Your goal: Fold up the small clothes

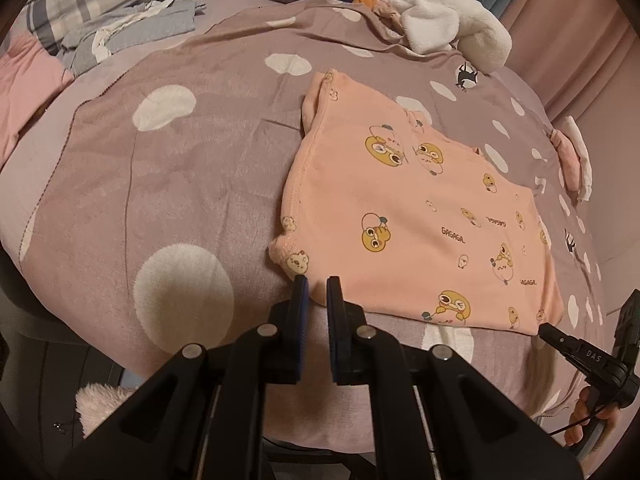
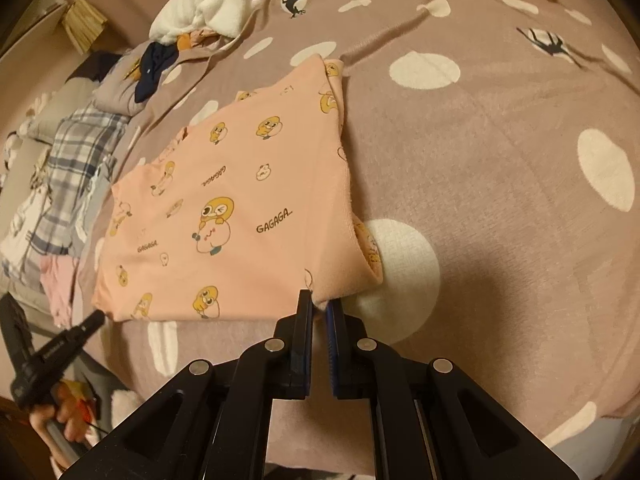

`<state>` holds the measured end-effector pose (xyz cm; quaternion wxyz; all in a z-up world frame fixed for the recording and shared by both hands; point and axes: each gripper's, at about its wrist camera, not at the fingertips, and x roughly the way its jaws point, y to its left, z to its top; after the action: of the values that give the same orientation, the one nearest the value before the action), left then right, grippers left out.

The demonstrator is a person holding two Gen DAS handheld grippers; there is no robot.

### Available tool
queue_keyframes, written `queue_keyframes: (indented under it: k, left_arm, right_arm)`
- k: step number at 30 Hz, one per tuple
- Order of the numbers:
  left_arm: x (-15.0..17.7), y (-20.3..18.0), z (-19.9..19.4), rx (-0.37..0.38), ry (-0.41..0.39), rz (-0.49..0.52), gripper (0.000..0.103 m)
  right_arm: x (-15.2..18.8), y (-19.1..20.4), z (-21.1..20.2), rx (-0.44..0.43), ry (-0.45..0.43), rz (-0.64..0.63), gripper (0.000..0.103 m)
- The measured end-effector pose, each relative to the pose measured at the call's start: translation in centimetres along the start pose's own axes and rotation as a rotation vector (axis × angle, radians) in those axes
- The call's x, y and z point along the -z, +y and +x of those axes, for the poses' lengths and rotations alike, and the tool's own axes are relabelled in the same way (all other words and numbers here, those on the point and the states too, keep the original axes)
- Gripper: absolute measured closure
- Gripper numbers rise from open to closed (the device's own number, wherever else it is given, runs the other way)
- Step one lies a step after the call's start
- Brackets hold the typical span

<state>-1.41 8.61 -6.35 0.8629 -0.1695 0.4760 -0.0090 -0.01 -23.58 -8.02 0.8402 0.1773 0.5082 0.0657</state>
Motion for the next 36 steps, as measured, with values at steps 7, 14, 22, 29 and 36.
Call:
queue_keyframes:
  k: [7,14,22,29,36]
  left_arm:
    - [0.2,-0.5,-0.8,-0.014,-0.023,0.025,0.096]
    - [0.0,-1.0,-1.5,-0.020,-0.036,0.039,0.096]
    - [0.2,-1.0,-2.5,-0.044,-0.058,0.056,0.091]
    - [0.4,-1.4,-3.6,-0.031,-0.116,0.055,0.043]
    - [0.3,-1.1,-3.8,0.090,-0.114,-0.006,0.024]
  right_arm:
    - [0.2,0.1,-1.0,0.023,-0.026,-0.027,0.096]
    - [0.3,0.3,-1.9,0.058,-0.054,-0.047,0.096]
    - [0.5,0.9,-2.3,0.083,-0.067,-0.064,0.096]
    - [0.6,1.7,-2.2,0.068,-0.062,-0.080,0.087]
    - [0.9,1.9,-1.4,-0.016,-0.041,-0.044,0.046]
